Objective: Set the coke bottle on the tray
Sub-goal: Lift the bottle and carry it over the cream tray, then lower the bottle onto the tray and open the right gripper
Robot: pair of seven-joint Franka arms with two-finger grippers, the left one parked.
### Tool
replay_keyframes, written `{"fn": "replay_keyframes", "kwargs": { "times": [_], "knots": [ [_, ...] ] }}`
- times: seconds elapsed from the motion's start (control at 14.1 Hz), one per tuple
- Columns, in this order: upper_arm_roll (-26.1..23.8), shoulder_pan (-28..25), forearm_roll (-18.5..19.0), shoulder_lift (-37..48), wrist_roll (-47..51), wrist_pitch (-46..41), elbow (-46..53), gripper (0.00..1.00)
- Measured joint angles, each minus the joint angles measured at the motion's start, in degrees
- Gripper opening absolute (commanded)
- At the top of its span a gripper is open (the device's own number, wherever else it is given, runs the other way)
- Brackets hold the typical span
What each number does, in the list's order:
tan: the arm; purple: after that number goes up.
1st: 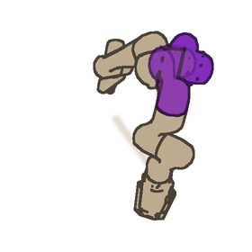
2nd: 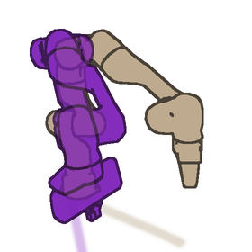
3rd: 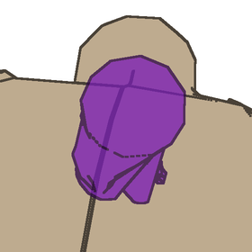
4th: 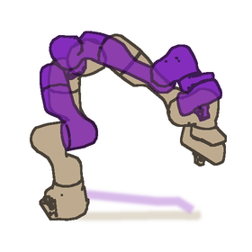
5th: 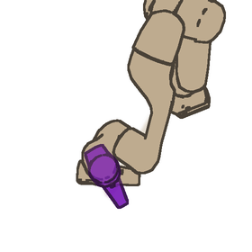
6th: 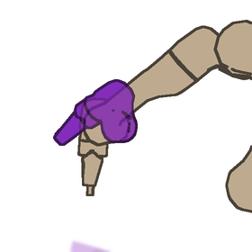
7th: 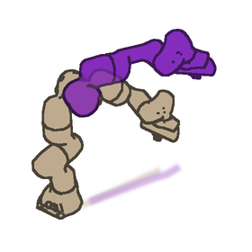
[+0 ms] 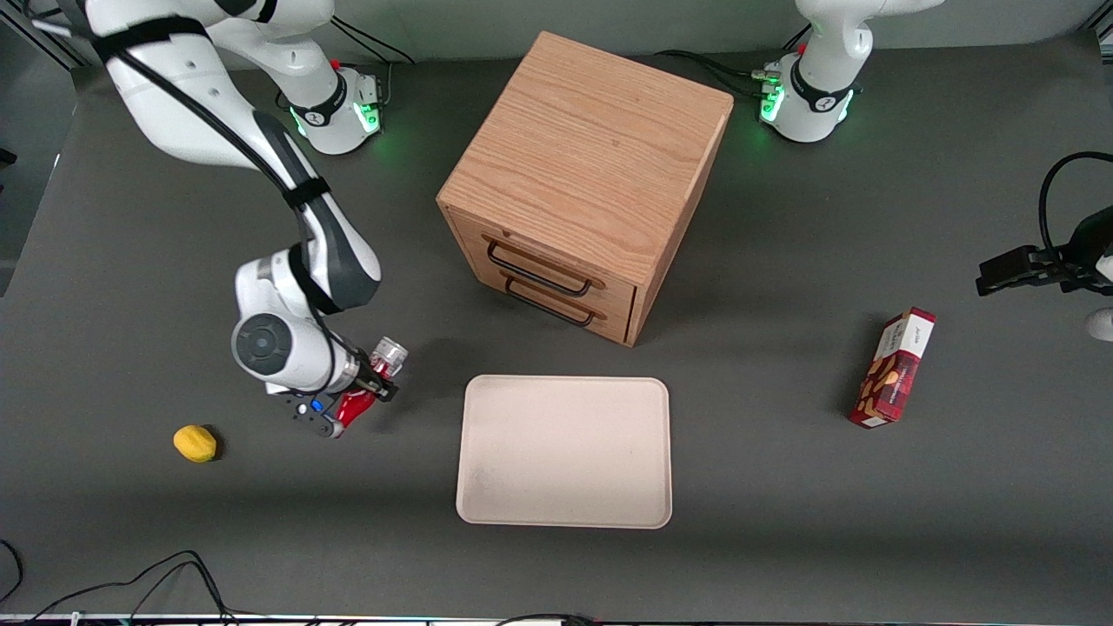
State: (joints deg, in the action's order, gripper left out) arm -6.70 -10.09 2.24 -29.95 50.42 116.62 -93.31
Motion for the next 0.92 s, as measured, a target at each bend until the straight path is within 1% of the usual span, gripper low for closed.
{"fn": "replay_keyframes", "kwargs": {
  "times": [0.14,0.28,0.35,0.49,0.57,0.71,0.92],
  "knots": [
    [-1.28,0.01,-0.01,1.35,-4.54,-7.3,7.51,0.0],
    [-3.51,-0.02,-0.03,0.2,-11.59,-10.29,13.66,0.0],
    [-4.94,-0.03,-0.11,-1.6,-14.72,-10.87,16.77,0.0],
    [-8.71,-0.16,-0.29,-8.26,-18.23,-10.76,24.78,0.0],
    [-10.32,-0.59,-0.29,-12.33,-18.8,-10.06,28.69,0.0],
    [-11.16,-2.25,-0.29,-20.07,-18.99,-4.66,33.39,0.0],
    [-11.16,-3.83,-0.29,-29.27,-18.02,4.72,35.34,0.0]
  ]
}}
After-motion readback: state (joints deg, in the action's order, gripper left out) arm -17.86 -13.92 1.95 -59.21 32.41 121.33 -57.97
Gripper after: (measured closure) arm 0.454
